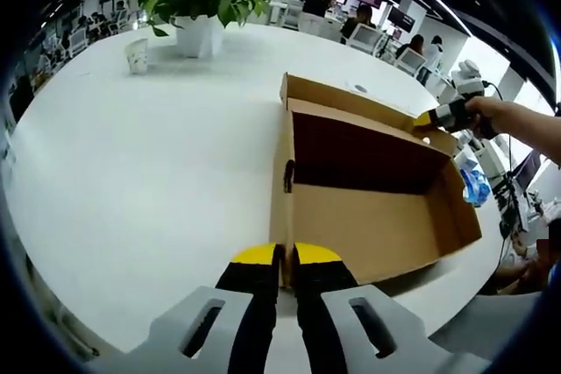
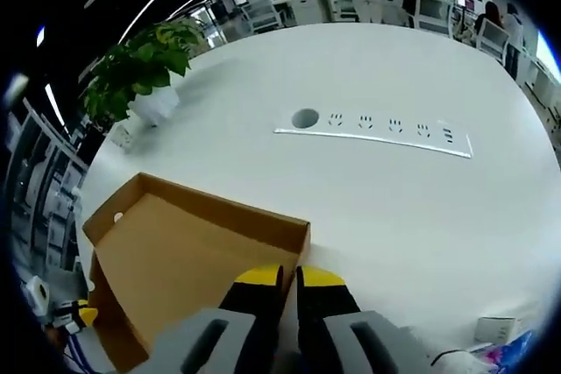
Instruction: Operate the shoe box by opening the lid, removing the specified soft item, and placing it in the target area until the item is outside and the box remains undamaged.
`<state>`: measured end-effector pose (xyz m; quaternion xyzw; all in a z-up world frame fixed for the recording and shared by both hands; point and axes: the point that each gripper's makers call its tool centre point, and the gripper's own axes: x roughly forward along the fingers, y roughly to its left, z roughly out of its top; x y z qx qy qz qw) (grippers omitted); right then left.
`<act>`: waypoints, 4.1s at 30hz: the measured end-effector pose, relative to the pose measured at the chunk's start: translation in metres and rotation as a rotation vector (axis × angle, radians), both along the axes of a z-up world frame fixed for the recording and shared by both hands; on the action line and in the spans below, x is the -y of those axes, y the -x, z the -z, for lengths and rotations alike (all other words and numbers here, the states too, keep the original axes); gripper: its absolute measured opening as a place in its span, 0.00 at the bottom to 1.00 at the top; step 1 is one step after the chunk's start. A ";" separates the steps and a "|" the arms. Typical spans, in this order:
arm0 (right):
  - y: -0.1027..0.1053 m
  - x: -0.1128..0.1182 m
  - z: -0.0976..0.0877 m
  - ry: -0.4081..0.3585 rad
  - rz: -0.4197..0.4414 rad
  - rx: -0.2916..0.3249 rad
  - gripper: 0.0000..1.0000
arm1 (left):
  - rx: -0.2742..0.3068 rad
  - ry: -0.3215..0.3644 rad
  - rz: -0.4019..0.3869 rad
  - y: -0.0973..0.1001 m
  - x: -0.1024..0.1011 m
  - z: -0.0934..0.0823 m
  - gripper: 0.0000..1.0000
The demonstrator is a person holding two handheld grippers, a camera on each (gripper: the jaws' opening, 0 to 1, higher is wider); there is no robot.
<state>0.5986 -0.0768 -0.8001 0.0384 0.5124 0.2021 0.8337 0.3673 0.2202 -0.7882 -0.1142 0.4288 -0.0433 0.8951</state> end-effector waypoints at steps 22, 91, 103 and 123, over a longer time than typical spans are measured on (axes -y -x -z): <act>-0.002 -0.004 -0.031 -0.038 0.018 0.060 0.00 | -0.004 0.013 -0.007 0.000 -0.001 0.001 0.03; 0.043 -0.004 -0.134 -0.128 -0.063 0.397 0.00 | 0.032 0.037 -0.021 0.002 0.004 -0.003 0.04; 0.072 -0.006 -0.147 -0.113 -0.090 0.468 0.00 | 0.039 0.048 -0.014 0.002 0.004 -0.005 0.04; 0.093 -0.003 -0.153 -0.121 -0.099 0.537 0.00 | 0.052 0.044 0.006 0.007 0.010 -0.010 0.04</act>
